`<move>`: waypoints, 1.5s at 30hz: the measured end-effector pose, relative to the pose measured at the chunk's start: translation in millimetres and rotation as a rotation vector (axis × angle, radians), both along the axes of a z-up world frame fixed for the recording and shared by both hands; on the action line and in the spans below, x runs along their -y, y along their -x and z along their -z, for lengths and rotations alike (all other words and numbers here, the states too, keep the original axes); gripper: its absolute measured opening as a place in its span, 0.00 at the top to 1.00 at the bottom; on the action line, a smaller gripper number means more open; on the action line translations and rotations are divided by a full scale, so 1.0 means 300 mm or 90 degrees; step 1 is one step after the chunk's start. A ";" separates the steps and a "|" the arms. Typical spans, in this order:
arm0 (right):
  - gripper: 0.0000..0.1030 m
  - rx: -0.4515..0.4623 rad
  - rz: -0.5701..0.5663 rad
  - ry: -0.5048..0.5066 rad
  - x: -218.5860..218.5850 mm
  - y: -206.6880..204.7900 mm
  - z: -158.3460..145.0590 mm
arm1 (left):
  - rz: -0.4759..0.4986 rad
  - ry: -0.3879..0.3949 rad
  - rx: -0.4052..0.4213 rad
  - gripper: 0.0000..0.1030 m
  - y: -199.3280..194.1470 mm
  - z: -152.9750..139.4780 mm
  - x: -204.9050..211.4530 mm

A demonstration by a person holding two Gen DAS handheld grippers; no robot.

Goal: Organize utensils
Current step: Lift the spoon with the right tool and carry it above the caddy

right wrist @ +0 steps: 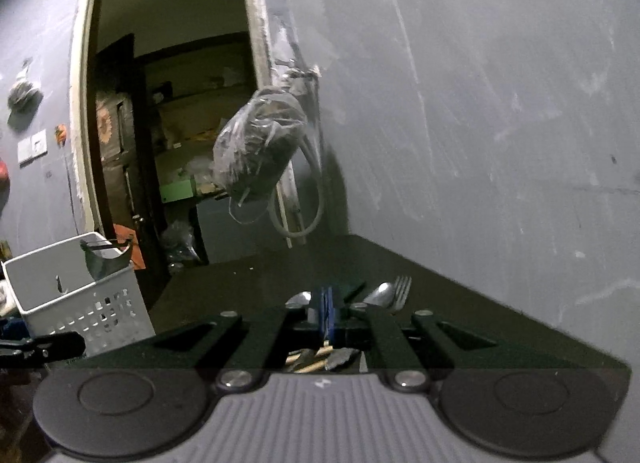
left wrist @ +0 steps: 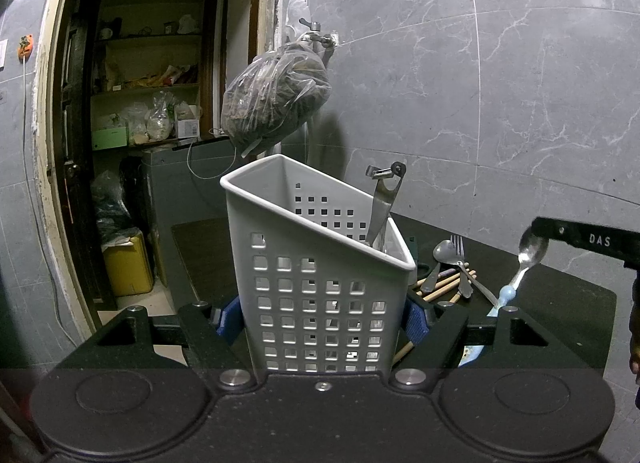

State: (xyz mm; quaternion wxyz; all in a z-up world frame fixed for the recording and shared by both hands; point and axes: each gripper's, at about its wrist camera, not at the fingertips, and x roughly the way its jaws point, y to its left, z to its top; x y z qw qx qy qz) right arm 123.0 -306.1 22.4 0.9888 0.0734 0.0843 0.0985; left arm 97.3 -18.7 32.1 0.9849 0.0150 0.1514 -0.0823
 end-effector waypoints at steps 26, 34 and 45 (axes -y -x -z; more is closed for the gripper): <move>0.98 0.061 -0.016 0.088 -0.093 0.011 -0.064 | 0.000 0.000 0.000 0.25 0.000 0.000 0.000; 0.98 0.081 -0.023 0.104 -0.102 0.014 -0.092 | 0.000 0.000 0.000 0.25 0.000 0.000 0.000; 0.98 0.224 -0.098 0.157 -0.158 0.043 -0.300 | 0.000 0.000 0.000 0.25 0.001 0.000 -0.001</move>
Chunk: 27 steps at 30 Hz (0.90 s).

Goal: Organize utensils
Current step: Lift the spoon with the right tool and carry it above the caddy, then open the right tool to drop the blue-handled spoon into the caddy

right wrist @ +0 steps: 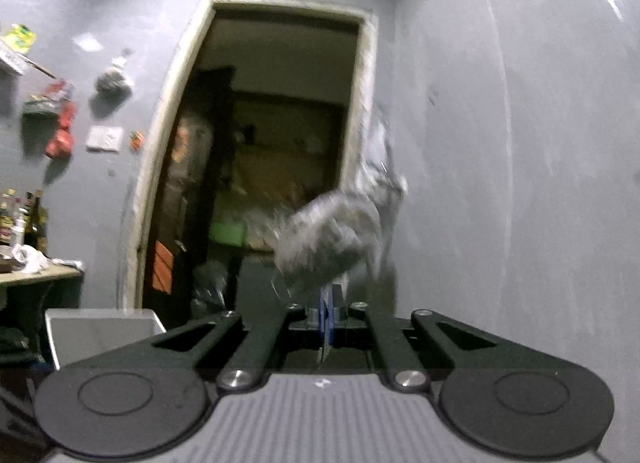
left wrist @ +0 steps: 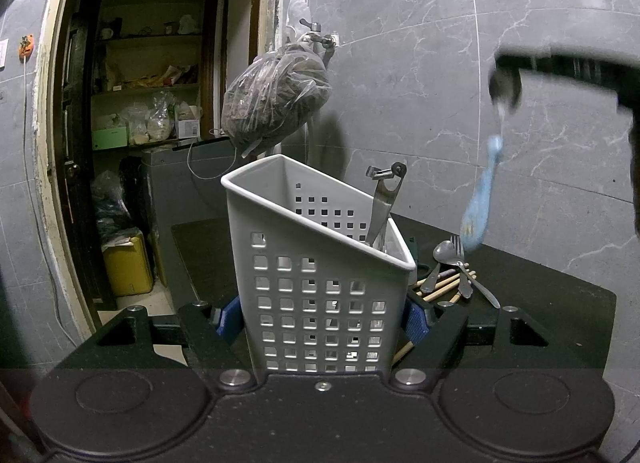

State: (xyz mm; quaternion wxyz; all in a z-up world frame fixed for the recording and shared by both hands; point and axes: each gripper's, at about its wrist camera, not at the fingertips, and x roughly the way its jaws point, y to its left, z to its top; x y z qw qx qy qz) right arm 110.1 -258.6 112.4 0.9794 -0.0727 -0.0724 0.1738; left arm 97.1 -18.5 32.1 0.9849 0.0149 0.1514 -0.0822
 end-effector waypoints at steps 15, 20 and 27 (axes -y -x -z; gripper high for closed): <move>0.98 0.151 -0.171 0.014 -0.168 0.015 -0.262 | -0.001 0.000 0.000 0.25 0.002 0.002 -0.005; 0.99 0.125 -0.216 0.006 -0.230 -0.011 -0.240 | 0.002 0.001 -0.004 0.25 0.002 0.004 -0.008; 1.00 0.075 -0.223 0.034 -0.269 -0.047 -0.188 | -0.003 0.003 -0.008 0.26 -0.003 0.005 -0.017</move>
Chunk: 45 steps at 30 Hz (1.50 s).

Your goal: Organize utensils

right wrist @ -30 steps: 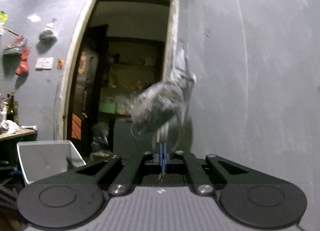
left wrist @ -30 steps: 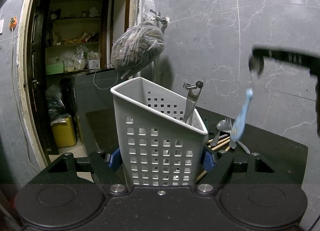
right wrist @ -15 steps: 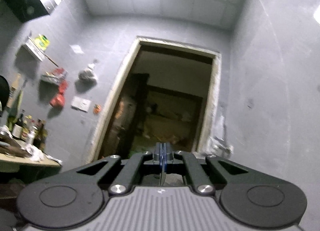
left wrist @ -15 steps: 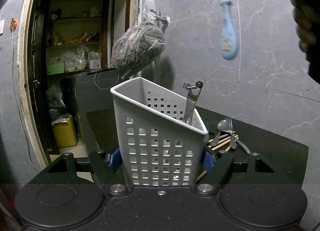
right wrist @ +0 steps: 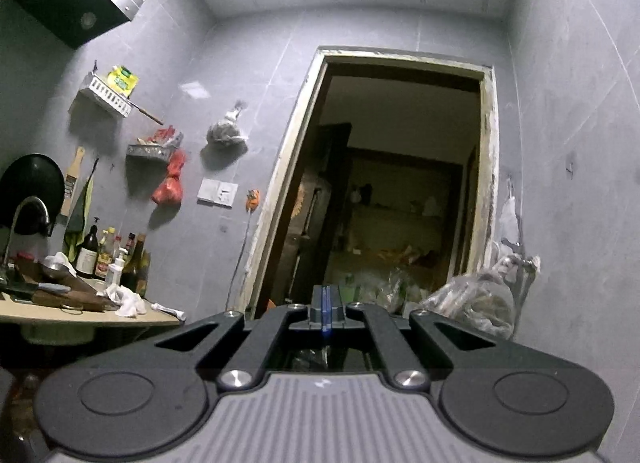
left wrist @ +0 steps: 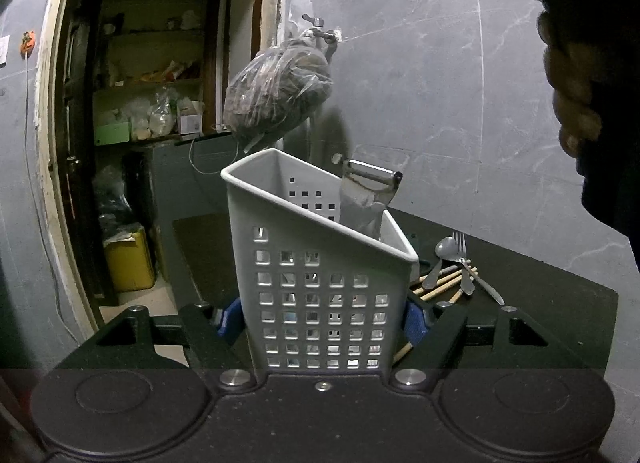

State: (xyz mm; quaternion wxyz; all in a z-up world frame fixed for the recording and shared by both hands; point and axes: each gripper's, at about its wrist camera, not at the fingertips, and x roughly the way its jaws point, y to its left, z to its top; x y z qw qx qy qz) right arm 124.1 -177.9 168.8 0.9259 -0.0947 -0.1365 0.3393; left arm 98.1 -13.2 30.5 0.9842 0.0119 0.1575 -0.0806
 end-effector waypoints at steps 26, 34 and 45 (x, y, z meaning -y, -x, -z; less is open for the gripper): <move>0.19 -0.309 0.348 -0.053 0.429 -0.238 0.342 | 0.000 -0.002 0.001 0.26 0.002 0.001 0.005; 0.04 -0.400 0.459 0.037 0.440 -0.312 0.522 | 0.000 -0.002 0.001 0.26 0.003 0.001 0.005; 0.44 -0.469 0.424 0.056 0.434 -0.373 0.610 | 0.000 -0.002 0.001 0.26 0.003 0.001 0.004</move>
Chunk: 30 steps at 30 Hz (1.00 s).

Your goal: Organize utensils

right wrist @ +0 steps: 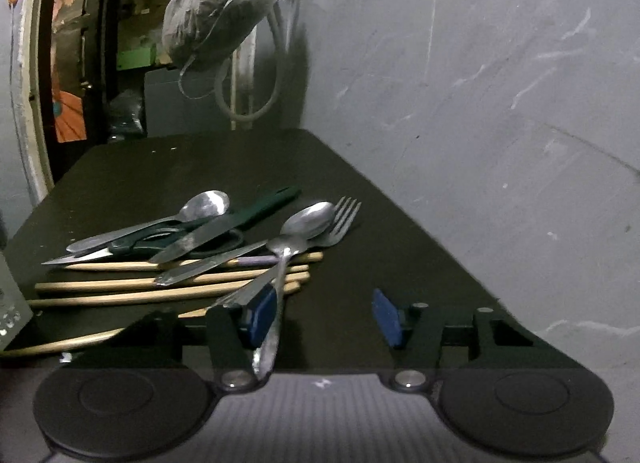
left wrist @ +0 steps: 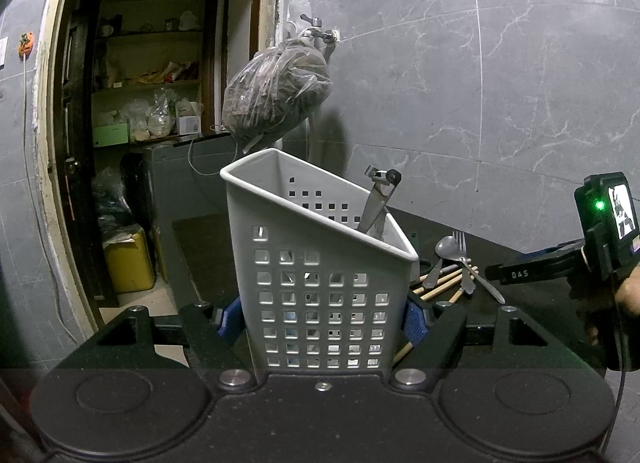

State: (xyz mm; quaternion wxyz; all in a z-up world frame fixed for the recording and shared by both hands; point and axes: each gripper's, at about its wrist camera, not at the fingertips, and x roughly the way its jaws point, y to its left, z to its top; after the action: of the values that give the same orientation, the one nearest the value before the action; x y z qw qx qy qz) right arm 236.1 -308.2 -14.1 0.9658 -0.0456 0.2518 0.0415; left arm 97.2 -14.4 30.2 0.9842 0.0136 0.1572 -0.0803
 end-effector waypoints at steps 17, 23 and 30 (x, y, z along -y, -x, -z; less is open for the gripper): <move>0.79 -0.045 -0.036 -0.044 -0.001 -0.038 0.006 | 0.000 0.000 0.000 0.26 0.000 0.000 0.001; 0.77 -0.053 -0.057 -0.060 -0.006 -0.042 0.009 | 0.000 0.000 0.000 0.26 0.001 0.000 0.000; 0.77 -0.068 -0.064 -0.083 0.001 -0.061 0.001 | 0.000 -0.001 0.000 0.26 0.000 0.000 0.001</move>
State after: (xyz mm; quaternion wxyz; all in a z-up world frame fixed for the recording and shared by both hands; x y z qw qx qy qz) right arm 254.3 -308.4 -14.3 0.9486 0.0069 0.2973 0.1082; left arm 97.1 -14.6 30.3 0.9842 0.0141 0.1571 -0.0805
